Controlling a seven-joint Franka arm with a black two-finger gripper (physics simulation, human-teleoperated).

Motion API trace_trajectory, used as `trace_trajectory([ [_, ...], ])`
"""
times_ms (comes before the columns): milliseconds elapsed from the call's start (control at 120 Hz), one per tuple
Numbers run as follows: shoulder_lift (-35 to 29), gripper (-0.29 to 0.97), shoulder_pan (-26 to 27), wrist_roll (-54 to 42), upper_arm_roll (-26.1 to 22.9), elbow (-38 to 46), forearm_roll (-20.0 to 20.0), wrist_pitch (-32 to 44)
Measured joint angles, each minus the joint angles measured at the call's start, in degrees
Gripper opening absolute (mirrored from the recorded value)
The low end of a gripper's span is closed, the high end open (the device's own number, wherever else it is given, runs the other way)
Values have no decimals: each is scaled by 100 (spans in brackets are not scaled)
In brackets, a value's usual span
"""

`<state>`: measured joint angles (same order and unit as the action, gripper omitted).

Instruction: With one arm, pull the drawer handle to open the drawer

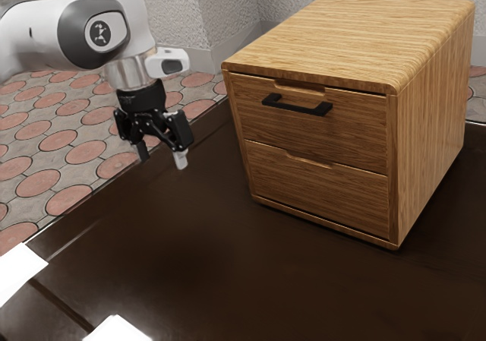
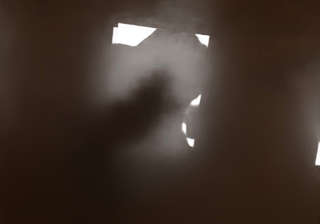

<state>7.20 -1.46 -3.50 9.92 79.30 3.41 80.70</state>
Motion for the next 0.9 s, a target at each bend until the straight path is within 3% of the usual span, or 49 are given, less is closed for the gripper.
trace_trajectory([
  [217,-28,68,-46,-66,20,-11,86,343],
  [283,-474,68,-136,130,-59,-447,149,253],
  [350,-666,68,-457,785,-439,-588,185,211],
  [433,-426,68,-608,1891,-677,-611,187,373],
  [658,-146,68,711,4231,-749,-604,100,869],
  [783,-215,68,678,5204,-667,-490,48,997],
  [900,-692,68,632,5971,-642,428,32,1669],
])
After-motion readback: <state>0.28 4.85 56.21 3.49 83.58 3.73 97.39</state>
